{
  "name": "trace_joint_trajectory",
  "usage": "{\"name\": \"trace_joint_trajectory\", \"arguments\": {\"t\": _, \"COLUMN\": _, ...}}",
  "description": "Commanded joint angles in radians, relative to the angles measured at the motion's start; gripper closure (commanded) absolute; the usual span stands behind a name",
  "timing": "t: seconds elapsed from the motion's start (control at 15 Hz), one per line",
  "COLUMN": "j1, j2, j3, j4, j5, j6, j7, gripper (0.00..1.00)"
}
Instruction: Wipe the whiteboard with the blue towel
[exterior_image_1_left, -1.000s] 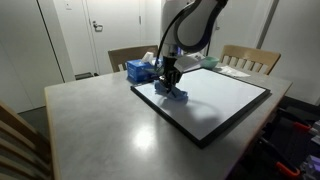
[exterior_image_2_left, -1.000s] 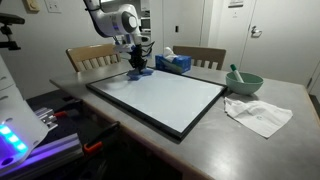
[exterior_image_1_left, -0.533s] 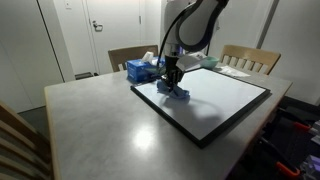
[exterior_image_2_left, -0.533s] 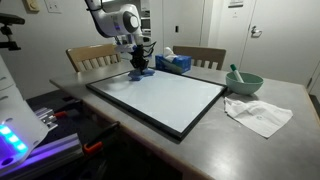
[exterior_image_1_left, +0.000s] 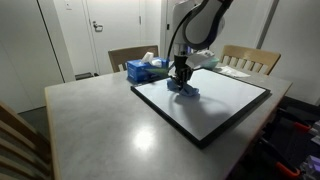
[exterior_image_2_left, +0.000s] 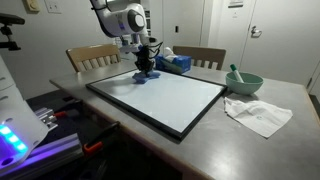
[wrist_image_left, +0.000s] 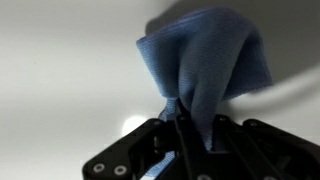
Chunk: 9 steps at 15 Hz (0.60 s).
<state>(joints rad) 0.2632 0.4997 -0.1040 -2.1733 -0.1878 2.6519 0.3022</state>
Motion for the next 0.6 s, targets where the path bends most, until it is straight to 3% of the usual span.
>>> {"name": "trace_joint_trajectory", "arguments": {"t": 0.0, "j1": -0.051, "j2": 0.046, "j3": -0.014, "j4": -0.037, "j5": -0.029, "j6": -0.018, "j7": -0.052, "gripper": 0.96}}
{"name": "trace_joint_trajectory", "arguments": {"t": 0.53, "j1": -0.117, "j2": 0.036, "j3": -0.042, "j4": -0.045, "j5": -0.043, "j6": -0.016, "j7": -0.089, "gripper": 0.96}}
